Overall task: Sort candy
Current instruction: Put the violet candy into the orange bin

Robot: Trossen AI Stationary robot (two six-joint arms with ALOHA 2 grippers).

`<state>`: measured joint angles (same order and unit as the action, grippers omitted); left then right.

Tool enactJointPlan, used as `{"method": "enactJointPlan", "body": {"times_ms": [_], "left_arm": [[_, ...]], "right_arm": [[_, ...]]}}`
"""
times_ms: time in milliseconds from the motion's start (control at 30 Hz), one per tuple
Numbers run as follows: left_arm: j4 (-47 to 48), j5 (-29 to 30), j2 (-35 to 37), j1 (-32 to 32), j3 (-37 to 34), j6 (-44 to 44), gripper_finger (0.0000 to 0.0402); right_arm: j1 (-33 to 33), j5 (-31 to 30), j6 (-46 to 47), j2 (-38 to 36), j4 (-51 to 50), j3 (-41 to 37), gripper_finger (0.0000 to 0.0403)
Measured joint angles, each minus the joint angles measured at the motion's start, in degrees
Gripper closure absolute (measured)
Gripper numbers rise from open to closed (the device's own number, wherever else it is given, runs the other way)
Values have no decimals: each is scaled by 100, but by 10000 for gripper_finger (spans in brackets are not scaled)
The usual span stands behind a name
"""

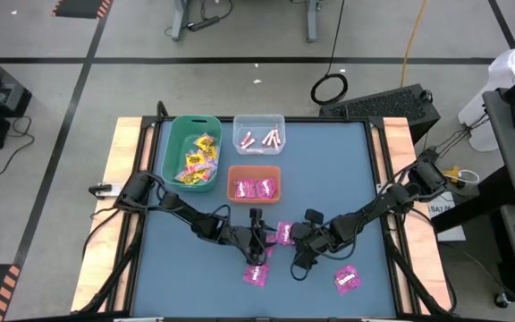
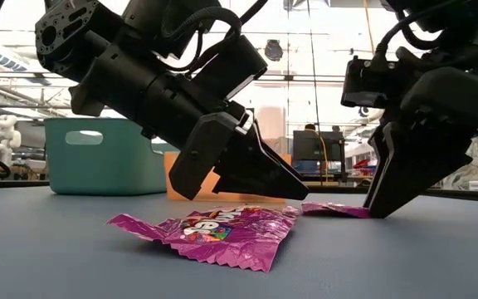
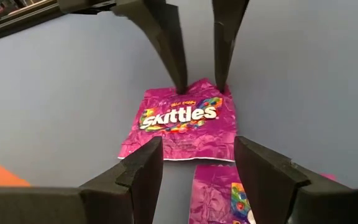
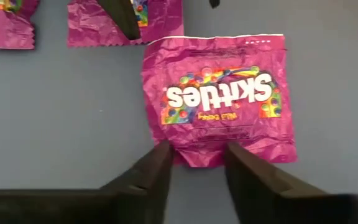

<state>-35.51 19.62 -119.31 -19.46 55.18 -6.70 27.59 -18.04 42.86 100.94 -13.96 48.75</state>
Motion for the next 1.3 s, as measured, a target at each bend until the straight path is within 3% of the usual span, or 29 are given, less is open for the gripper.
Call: {"method": "enactJointPlan", "body": {"times_ms": [233,600,733,1300], "left_arm": [[1,1,0,0,0,0,199],[172,-41,0,83,0,195,199],[131,-805,0,242,0,776,199],[211,-1637,-22,310,0,791,199]], "right_arm": [[7,91,-60,7,20,-4,393],[131,50,-81,-17,37,29,402],[164,100,-20,-15,133,31,402],[178,311,-179,-4,319,144,402]]}}
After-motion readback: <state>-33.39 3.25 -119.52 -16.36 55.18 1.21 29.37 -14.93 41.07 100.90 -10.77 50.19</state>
